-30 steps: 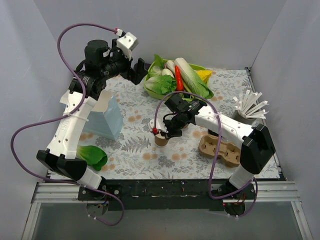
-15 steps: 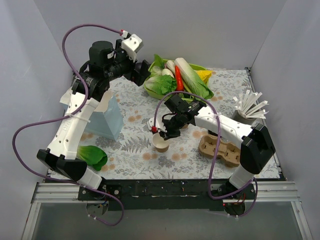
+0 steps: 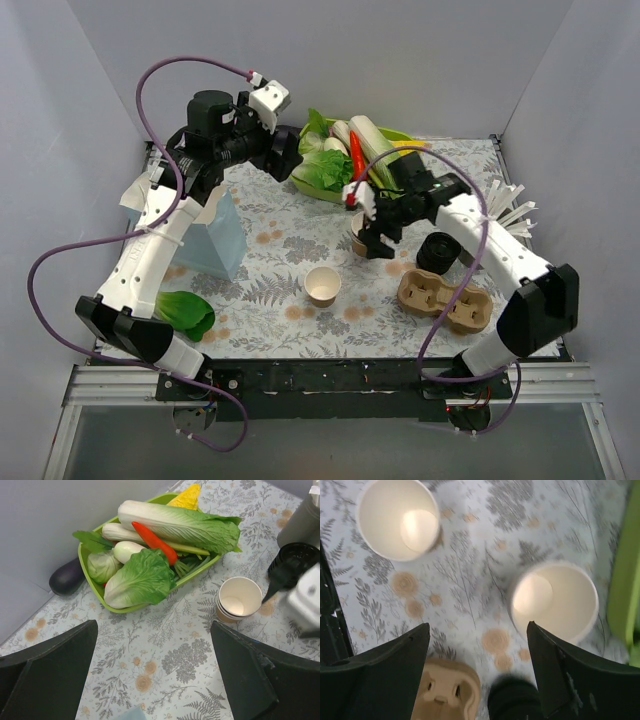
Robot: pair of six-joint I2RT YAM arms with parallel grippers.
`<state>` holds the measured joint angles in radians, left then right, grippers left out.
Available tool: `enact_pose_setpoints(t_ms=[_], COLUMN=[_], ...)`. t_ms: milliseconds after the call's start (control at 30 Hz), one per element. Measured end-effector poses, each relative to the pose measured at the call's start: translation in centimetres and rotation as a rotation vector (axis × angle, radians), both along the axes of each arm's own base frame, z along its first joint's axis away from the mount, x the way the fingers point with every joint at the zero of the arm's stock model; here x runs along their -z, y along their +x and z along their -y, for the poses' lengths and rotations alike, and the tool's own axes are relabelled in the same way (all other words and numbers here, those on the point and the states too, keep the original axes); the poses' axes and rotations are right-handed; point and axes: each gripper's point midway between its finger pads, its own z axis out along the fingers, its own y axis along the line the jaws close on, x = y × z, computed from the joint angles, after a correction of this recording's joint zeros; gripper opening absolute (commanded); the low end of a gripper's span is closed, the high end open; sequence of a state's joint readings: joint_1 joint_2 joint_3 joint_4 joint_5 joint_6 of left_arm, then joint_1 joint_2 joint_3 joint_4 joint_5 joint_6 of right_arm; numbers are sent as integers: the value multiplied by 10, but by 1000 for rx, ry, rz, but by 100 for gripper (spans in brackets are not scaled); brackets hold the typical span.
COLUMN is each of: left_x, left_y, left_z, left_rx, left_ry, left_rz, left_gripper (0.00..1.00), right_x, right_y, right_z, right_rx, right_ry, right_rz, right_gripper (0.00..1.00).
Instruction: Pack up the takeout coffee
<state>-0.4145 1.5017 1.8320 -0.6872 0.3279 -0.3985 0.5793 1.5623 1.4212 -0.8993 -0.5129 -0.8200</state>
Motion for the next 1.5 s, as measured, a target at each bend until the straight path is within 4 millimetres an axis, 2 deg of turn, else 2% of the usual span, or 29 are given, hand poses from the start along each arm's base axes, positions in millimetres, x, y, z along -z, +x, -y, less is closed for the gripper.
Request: enact_pose_setpoints(t_ms=[67, 167, 267, 433, 533, 633, 800, 1033, 1333, 1500], left_x=[7, 9, 9, 9, 10, 11, 15, 15, 15, 16], left_y=[-2, -5, -7, -12, -12, -11, -11, -12, -12, -13], left_z=[0, 2, 5, 10, 11, 12, 14, 15, 15, 15], left_rx=[4, 18, 34, 62, 68, 72, 81, 88, 91, 91], left_ry=[6, 0, -10, -27, -28, -28, -28, -30, -29, -28], left_rz=[-23, -38, -47, -62, -65, -69, -80, -82, -84, -87], left_gripper=[98, 98, 98, 98, 98, 98, 98, 98, 98, 98], right_x=[-9, -17, -15, 13, 33, 50, 65, 68, 72, 69], right_y=[16, 24, 32, 44, 36, 27, 20, 26, 31, 30], right_z=[30, 74, 104, 150, 167, 179, 193, 206, 214, 213], right_rx=[116, 252, 343, 448, 460, 447, 440, 461, 465, 451], right_ry=[-1, -20, -64, -206, -289, -359, -430, -464, -480, -474], right_rz=[28, 57, 63, 33, 11, -4, -8, 19, -7, -10], right_gripper=[76, 66, 57, 56, 56, 55, 53, 49, 34, 20])
